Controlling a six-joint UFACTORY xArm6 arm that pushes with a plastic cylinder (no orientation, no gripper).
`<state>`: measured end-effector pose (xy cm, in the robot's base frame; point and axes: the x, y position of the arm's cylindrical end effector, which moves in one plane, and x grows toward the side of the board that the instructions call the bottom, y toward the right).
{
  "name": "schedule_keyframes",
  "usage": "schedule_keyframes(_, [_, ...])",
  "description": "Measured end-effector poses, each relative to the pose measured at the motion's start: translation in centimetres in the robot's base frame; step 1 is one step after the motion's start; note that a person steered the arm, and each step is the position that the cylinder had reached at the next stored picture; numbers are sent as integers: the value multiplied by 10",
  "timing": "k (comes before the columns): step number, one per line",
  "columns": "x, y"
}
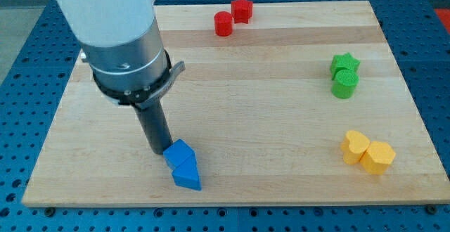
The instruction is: Keep green blocks in between red blocks and blue blocks
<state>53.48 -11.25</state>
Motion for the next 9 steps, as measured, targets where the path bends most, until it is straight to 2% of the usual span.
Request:
schedule_keyframes(1, [-36,29])
schedule_keyframes(3, [-43,230])
schedule_keyframes(5, [-43,243])
schedule_keyframes(7, [-45,337])
schedule_keyframes(8, [-83,388])
schedule_keyframes(9, [-89,391])
